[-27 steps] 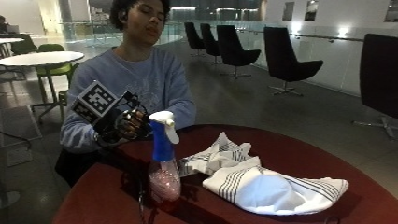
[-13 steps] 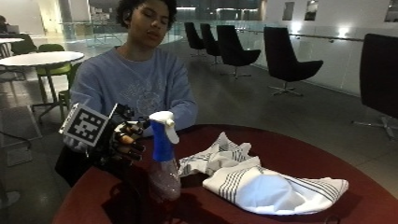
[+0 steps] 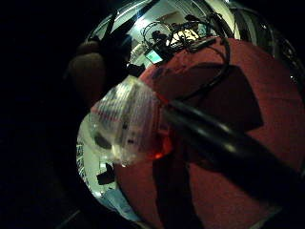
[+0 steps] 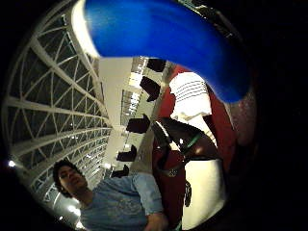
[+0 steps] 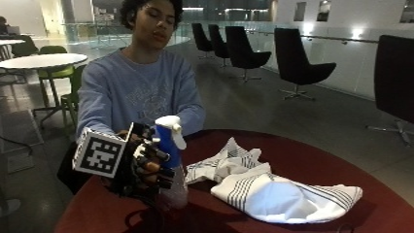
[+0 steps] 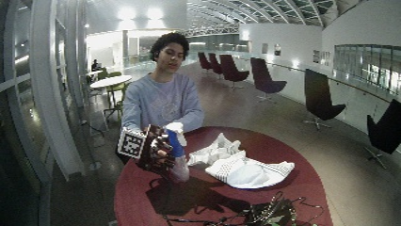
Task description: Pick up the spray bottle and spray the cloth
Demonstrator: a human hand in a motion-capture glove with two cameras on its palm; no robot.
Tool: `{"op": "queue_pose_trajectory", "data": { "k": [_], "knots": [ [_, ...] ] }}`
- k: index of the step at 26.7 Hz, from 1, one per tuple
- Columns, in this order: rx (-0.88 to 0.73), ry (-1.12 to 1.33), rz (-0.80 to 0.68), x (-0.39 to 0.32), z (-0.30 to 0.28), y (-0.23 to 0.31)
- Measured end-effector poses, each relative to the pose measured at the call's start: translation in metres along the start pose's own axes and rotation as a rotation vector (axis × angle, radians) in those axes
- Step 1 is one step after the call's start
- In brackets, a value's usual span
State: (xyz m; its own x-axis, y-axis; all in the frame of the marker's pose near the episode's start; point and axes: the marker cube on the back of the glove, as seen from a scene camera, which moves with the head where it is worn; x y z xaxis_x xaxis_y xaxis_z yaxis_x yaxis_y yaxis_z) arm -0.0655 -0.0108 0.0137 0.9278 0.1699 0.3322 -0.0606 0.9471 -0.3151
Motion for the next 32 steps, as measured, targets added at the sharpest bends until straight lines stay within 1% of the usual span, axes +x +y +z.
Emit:
{"op": "queue_pose_trajectory", "data": {
  "k": [9, 19, 23, 26, 29, 32],
  "knots": [
    [0.047, -0.085, 0.043, 0.006, 0.016, -0.026],
    [0.193, -0.083, -0.01, 0.008, 0.022, -0.029],
    [0.229, -0.07, -0.013, 0.007, 0.021, -0.031],
    [0.249, -0.061, -0.043, 0.007, 0.021, -0.034],
    [0.221, -0.05, -0.055, 0.005, 0.021, -0.036],
    [0.12, -0.04, -0.037, -0.003, 0.022, -0.036]
  ]
}}
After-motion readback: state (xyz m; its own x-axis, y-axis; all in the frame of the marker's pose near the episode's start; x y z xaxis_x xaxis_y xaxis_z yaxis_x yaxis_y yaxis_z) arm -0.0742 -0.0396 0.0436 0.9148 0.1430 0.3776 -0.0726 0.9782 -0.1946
